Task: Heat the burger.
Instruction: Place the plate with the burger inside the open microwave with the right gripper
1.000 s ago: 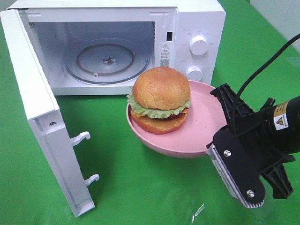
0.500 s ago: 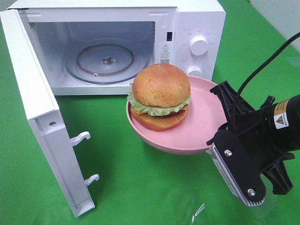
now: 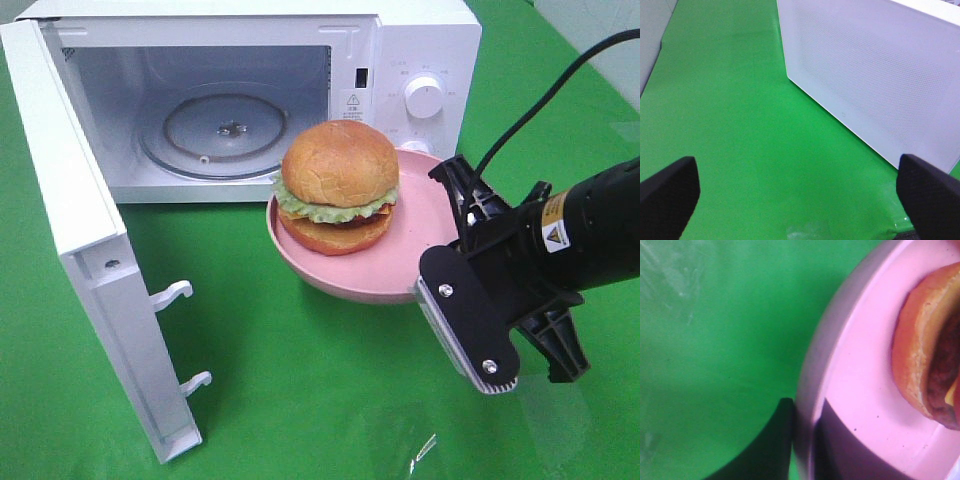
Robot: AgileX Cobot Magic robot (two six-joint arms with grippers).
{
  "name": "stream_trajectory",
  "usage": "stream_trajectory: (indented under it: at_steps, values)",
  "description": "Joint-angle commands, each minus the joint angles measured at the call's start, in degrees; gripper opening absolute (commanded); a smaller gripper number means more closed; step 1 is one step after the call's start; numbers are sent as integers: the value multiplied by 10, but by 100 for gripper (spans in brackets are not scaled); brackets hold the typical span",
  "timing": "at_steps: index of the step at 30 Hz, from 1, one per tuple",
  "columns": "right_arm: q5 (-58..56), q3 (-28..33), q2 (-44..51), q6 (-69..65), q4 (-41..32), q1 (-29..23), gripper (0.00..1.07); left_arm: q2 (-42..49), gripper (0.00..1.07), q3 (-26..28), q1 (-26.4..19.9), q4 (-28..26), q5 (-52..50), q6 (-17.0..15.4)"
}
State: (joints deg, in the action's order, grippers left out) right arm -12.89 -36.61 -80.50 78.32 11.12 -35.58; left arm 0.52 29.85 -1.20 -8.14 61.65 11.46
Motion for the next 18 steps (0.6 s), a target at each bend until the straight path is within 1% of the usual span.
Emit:
stream_trajectory:
  at_steps: [1, 3, 6, 10, 11, 16, 18]
  values:
    - [49, -20, -3, -18, 22, 1, 0, 8, 100, -1, 3, -3, -1, -3]
    - [50, -23, -7, -18, 23, -2, 0, 8, 100, -1, 3, -3, -1, -3]
    - [51, -37, -24, -18, 37, -22, 0, 8, 100, -1, 3, -3, -1, -3]
    - [56, -56, -48, -18, 36, -26, 0, 8, 100, -1, 3, -3, -1, -3]
    - [57, -70, -60, -18, 36, -26, 0, 8, 100, -1, 3, -3, -1, -3]
    - [61, -87, -77, -18, 36, -29, 0, 8, 100, -1, 3, -3, -1, -3]
    - [65, -107, -97, -19, 36, -48, 0, 8, 100, -1, 3, -3, -1, -3]
